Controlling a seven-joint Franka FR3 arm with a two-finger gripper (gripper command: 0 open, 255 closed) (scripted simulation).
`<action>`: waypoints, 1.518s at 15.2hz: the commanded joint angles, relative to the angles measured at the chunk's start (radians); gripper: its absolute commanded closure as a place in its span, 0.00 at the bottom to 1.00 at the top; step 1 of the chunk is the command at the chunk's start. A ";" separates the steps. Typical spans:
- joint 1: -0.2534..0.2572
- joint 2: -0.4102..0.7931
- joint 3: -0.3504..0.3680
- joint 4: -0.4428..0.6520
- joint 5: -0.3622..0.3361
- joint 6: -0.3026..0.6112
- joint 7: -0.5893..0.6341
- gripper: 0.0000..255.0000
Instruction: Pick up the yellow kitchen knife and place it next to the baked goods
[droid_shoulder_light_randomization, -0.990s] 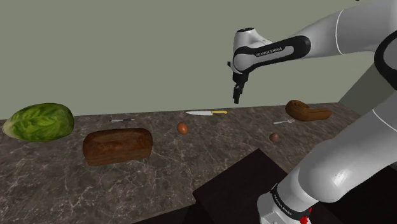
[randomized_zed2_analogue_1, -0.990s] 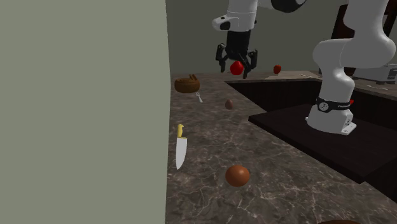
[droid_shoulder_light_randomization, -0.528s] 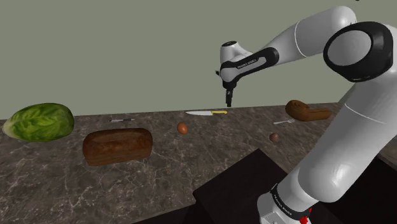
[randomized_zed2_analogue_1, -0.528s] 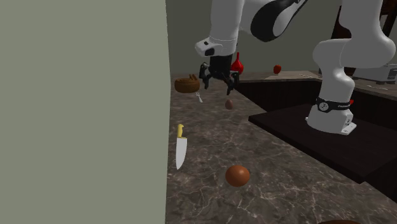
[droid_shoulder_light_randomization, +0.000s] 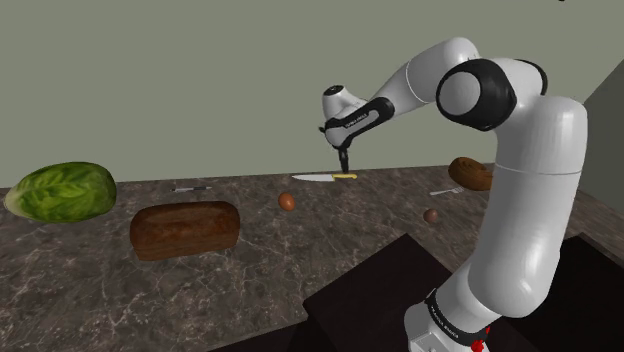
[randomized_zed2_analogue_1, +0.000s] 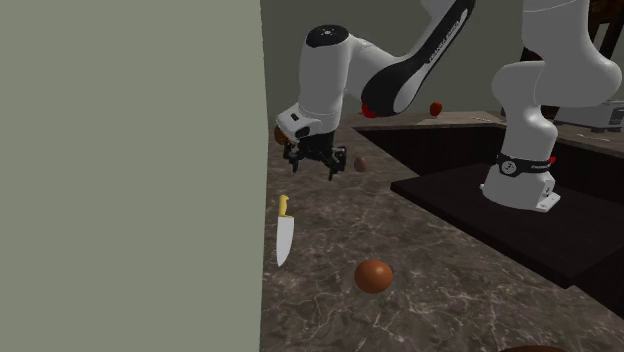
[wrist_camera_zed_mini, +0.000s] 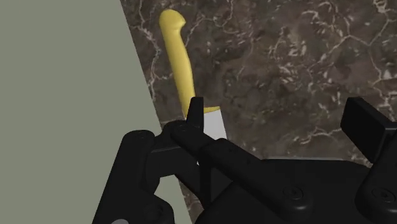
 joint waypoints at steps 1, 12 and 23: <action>-0.003 0.078 0.003 0.058 -0.020 0.022 -0.030 0.00; -0.021 0.380 0.009 0.305 -0.085 0.089 -0.124 0.00; -0.034 0.414 0.004 0.318 -0.089 0.115 -0.122 0.00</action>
